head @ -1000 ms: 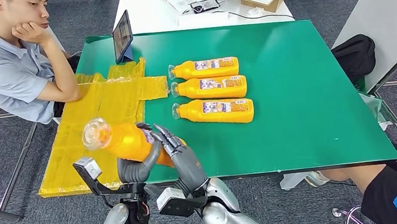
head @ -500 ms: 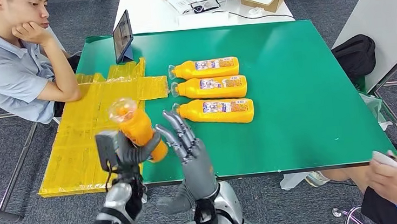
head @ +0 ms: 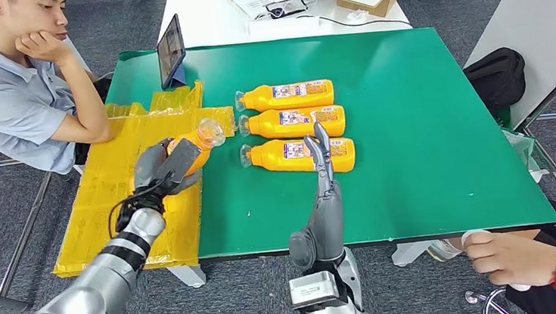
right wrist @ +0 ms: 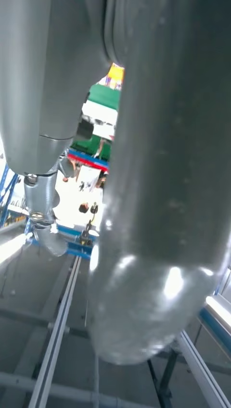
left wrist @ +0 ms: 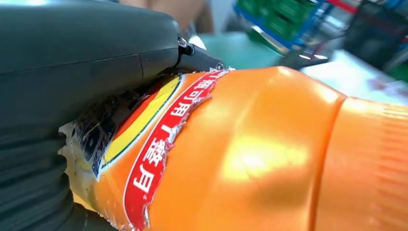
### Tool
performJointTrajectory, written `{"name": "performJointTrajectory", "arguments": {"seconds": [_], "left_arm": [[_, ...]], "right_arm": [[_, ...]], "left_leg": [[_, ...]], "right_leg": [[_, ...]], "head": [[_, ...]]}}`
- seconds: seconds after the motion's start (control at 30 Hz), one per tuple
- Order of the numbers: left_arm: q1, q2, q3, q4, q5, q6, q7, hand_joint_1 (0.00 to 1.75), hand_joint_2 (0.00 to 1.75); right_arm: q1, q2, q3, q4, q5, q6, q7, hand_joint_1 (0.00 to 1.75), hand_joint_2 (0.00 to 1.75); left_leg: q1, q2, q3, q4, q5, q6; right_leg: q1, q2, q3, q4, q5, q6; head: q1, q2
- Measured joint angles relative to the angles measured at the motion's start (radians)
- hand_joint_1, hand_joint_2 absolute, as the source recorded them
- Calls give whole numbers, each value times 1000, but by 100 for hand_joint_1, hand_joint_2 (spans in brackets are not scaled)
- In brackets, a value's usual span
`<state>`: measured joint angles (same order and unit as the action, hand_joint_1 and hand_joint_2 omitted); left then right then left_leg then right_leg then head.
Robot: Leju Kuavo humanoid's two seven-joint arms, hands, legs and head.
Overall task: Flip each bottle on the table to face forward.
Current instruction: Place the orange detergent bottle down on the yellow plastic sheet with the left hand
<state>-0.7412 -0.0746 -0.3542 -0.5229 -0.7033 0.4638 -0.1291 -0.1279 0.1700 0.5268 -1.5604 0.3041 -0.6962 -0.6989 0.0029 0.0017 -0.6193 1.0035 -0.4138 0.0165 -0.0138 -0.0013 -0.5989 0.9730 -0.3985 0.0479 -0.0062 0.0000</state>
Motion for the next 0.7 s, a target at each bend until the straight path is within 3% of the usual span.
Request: {"name": "performJointTrajectory", "arguments": {"seconds": [0.17,0.33,0.37,0.5,0.57,0.6,0.7], "left_arm": [[-88,61,-161,119,-358,-83,279,168,175],[-117,95,-270,178,-416,-128,330,166,175],[-120,99,-282,185,-420,-135,335,123,175],[-124,112,-314,206,-433,-195,365,106,175],[-120,116,-310,214,-392,-224,348,25,175],[-116,117,-301,217,-358,-236,329,0,175],[-105,118,-247,219,-248,-268,236,0,175]], "right_arm": [[-2,-11,0,24,-38,1,0,0,0],[-7,-17,0,50,-48,2,0,0,0],[-8,-17,0,54,-50,4,0,0,0],[-12,-18,-1,75,-73,29,0,0,0],[-13,-18,-3,89,-85,48,0,0,0],[-14,-18,-5,97,-89,57,0,0,0],[-16,-18,-13,118,-104,79,0,0,0]], "left_leg": [[0,0,0,0,0,0],[0,-1,0,0,0,0],[0,-1,0,0,0,0],[0,-1,0,0,0,0],[0,-1,0,0,0,0],[0,-1,0,0,0,0],[0,-2,0,0,0,0]], "right_leg": [[0,0,0,1,0,0],[0,0,0,1,0,0],[0,0,0,1,0,0],[0,0,0,1,0,0],[0,0,0,1,0,0],[0,0,0,1,0,0],[0,-1,0,1,0,0]], "head": [[0,0],[0,0],[0,0],[0,0],[0,0],[0,0],[0,0]]}}
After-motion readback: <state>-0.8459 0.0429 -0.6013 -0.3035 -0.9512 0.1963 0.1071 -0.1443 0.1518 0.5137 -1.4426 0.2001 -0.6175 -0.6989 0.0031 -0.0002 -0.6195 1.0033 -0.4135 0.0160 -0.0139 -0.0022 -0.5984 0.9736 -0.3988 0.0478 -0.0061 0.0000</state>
